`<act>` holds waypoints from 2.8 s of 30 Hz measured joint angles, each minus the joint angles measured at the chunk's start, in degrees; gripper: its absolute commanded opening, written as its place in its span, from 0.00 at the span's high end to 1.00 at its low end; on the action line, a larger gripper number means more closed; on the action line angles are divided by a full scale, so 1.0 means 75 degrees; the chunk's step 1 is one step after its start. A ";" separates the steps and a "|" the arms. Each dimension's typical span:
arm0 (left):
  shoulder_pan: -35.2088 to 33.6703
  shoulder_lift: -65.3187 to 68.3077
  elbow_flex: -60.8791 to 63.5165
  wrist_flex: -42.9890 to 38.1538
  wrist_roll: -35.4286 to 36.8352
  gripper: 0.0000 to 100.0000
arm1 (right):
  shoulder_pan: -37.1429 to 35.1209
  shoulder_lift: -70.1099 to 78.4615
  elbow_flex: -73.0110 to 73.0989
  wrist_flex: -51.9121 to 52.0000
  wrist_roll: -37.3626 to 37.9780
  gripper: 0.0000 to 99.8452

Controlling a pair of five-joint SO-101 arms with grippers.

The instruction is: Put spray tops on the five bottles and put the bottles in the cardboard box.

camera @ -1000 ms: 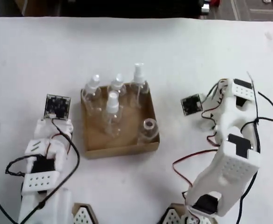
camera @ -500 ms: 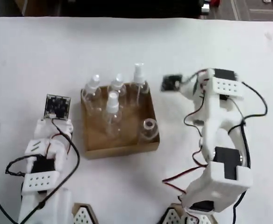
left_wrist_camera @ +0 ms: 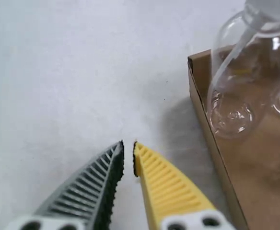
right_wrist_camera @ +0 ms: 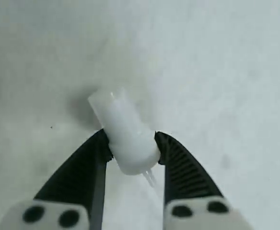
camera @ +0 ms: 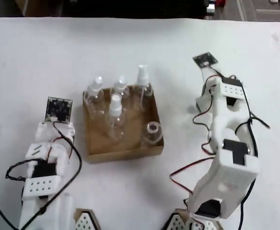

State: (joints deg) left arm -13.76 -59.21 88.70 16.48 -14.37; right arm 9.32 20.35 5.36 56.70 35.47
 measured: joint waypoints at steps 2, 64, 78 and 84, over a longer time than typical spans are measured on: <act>0.0000 0.0000 0.0000 0.0000 0.0000 0.96 | 0.0035 0.0281 0.0000 -0.0199 -0.0023 0.98; 0.0000 0.0000 0.0000 0.0000 0.0000 0.96 | -0.1489 -0.1700 -0.4185 0.3997 0.1934 0.98; 0.0000 0.0000 0.0000 0.0000 0.0000 0.96 | -0.2227 -0.6377 -0.1911 0.2297 -0.0856 0.98; 0.0000 0.0000 0.0000 0.0000 0.0000 0.96 | -0.2262 -0.8592 0.1219 -0.0574 -0.2004 0.99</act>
State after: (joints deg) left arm -13.76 -59.21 88.70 16.48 -14.37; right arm -7.65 -44.09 14.51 52.40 20.44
